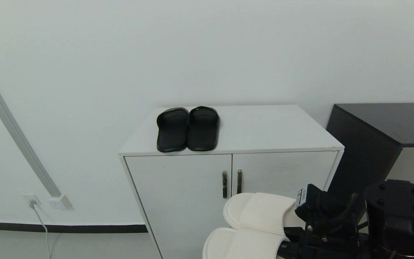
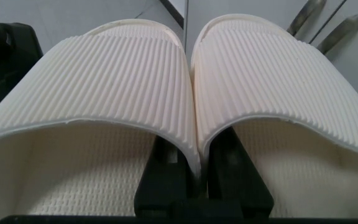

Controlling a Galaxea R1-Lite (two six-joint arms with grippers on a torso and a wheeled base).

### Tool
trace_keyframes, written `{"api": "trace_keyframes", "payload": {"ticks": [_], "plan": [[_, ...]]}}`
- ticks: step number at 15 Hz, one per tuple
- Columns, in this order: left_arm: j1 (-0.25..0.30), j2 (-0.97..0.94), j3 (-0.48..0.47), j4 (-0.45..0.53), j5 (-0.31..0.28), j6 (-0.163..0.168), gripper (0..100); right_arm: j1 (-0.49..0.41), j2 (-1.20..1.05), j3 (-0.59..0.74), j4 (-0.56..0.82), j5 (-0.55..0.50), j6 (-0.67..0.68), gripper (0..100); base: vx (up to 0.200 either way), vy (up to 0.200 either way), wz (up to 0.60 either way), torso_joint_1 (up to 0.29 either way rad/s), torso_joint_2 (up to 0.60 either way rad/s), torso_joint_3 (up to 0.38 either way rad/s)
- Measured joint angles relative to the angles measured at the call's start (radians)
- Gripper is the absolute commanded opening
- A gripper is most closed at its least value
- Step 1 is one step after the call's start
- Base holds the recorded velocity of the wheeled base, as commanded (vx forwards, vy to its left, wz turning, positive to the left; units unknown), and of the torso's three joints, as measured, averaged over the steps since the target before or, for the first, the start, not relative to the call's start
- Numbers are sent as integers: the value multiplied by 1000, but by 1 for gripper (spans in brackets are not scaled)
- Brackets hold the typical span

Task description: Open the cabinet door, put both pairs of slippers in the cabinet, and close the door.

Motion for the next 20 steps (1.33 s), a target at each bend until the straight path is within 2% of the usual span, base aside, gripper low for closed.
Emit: {"api": "trace_keyframes", "payload": {"ticks": [9,16,17,19,20], "plan": [[0,0,0,0,0,0,100,4,-2,9,0,4,-49,0,0,0,0,-157,484,326],[0,0,0,1,-1,3,100,5,-8,21,0,7,-48,0,0,0,0,-81,457,368],[0,2,0,3,5,5,100,5,-8,23,1,7,-48,0,0,0,0,7,276,222],[15,31,-7,-3,71,1,100,5,-8,25,-1,5,-48,0,0,0,0,0,0,0],[19,46,-26,-4,80,-5,100,5,-8,27,0,5,-48,0,0,0,0,0,0,0]]}}
